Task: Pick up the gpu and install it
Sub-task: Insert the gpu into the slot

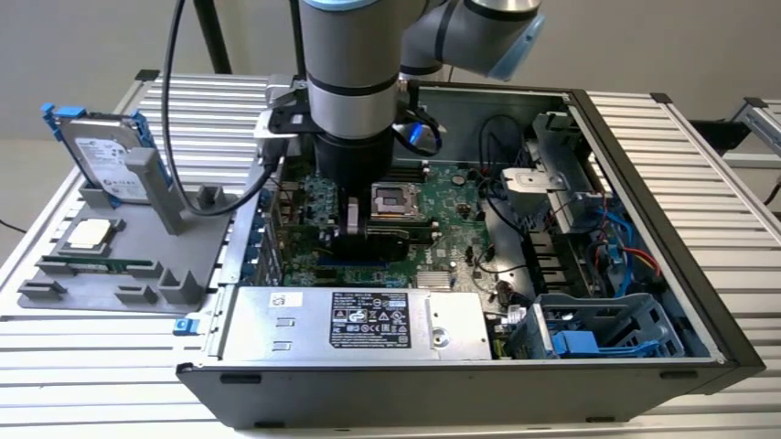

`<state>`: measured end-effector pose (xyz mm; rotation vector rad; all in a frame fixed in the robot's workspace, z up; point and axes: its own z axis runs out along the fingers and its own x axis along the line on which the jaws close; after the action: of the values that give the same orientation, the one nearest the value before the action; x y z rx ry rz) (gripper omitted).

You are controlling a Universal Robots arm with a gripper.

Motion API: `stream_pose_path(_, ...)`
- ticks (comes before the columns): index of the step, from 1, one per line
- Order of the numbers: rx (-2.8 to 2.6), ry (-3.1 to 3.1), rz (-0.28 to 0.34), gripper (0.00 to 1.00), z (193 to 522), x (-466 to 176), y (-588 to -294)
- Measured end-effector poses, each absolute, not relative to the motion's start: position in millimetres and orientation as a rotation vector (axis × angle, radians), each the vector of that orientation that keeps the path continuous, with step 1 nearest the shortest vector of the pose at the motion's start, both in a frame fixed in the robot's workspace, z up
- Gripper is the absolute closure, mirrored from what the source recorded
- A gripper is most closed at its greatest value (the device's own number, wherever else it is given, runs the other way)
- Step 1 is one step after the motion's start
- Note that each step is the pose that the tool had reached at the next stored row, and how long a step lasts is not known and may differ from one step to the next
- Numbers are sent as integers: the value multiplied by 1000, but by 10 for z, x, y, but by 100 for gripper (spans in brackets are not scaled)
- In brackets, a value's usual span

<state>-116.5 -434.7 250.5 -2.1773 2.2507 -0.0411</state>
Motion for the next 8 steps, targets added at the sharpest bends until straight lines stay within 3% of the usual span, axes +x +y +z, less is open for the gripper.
stream_pose_path(8,-2177,2250,-40,100,2494,-1165,-4356)
